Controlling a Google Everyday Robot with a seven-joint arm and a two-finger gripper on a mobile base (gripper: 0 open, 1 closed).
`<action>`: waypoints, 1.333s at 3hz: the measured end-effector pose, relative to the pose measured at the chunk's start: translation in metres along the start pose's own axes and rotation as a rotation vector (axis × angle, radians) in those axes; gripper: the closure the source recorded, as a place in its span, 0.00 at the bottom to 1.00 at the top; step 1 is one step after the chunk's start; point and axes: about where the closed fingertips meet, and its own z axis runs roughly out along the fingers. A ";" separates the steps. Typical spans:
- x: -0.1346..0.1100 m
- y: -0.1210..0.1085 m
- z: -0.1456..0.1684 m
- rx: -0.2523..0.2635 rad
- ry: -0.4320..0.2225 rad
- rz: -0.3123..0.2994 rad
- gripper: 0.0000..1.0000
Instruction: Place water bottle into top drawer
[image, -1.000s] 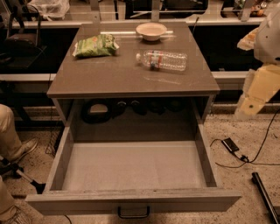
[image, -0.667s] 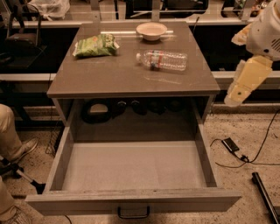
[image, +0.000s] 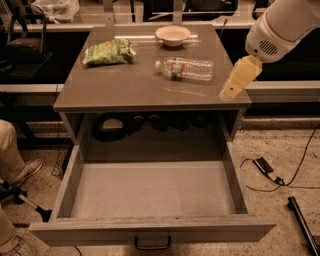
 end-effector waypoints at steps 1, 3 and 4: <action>0.000 0.000 0.000 0.001 0.000 0.000 0.00; -0.040 -0.028 0.040 0.064 -0.056 -0.002 0.00; -0.058 -0.041 0.066 0.064 -0.077 0.016 0.00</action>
Offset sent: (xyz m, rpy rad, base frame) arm 0.0655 0.0332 -0.0073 0.0513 -0.1402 -0.0019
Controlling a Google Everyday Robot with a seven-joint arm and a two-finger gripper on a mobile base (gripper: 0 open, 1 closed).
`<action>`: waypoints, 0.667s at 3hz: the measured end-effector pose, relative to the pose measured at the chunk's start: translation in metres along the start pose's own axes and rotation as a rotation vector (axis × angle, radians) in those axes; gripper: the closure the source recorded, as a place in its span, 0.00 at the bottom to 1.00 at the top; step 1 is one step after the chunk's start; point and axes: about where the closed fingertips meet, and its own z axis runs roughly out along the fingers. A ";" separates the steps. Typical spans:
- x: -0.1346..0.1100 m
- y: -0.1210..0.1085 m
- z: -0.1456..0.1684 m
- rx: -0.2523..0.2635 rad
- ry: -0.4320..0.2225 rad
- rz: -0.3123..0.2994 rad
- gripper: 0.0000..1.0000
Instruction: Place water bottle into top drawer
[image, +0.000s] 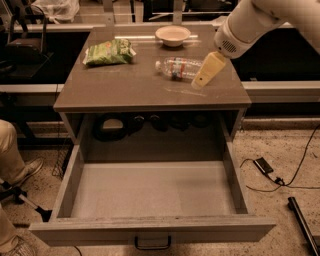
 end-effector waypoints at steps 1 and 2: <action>-0.014 -0.009 0.025 -0.023 -0.033 0.020 0.00; -0.026 -0.018 0.049 -0.040 -0.048 0.040 0.00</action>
Offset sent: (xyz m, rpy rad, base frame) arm 0.0773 0.0372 -0.0320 0.1092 0.0238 -0.0108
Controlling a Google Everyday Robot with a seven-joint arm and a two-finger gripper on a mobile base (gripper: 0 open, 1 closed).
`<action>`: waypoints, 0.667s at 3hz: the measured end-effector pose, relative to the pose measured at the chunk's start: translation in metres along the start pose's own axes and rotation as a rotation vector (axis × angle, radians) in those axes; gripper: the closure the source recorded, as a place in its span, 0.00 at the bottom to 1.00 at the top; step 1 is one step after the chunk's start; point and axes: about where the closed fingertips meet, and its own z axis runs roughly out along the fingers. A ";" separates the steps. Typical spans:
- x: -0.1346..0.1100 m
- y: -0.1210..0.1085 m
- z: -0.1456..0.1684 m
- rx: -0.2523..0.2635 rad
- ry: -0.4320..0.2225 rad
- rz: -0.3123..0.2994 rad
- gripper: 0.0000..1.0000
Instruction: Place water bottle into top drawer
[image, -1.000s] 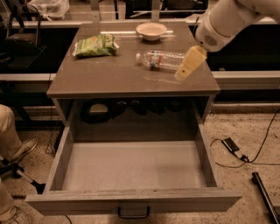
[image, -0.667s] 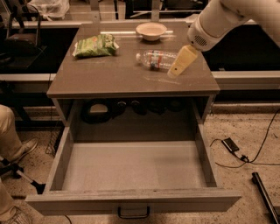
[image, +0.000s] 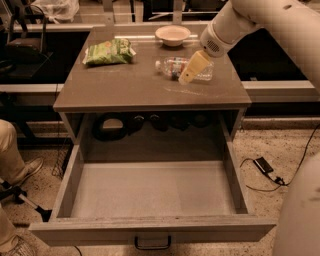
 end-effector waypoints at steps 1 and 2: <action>-0.011 -0.004 0.023 -0.020 -0.006 0.007 0.00; -0.020 -0.005 0.042 -0.043 -0.005 0.001 0.00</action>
Offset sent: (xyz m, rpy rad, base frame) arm 0.0504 0.0409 -0.0276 0.0264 0.0430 0.0428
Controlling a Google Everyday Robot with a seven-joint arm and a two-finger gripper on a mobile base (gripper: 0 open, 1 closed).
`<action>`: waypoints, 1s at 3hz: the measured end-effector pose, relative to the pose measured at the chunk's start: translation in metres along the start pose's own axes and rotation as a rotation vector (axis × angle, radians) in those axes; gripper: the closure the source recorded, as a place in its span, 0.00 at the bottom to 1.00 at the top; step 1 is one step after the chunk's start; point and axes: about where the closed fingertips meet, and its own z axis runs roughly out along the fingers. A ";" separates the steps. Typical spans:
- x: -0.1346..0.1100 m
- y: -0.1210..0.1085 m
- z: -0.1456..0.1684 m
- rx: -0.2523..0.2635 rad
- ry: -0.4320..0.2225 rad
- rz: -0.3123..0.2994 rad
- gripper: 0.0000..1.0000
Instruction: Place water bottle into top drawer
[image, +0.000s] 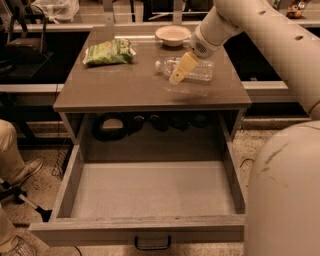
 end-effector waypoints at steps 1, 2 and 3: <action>-0.008 0.003 0.023 -0.013 0.043 -0.026 0.00; -0.014 0.007 0.040 -0.027 0.078 -0.048 0.00; -0.014 0.008 0.049 -0.053 0.079 -0.045 0.18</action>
Offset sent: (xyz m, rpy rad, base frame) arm 0.0263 0.0395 -0.0312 -0.1142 0.0598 0.0541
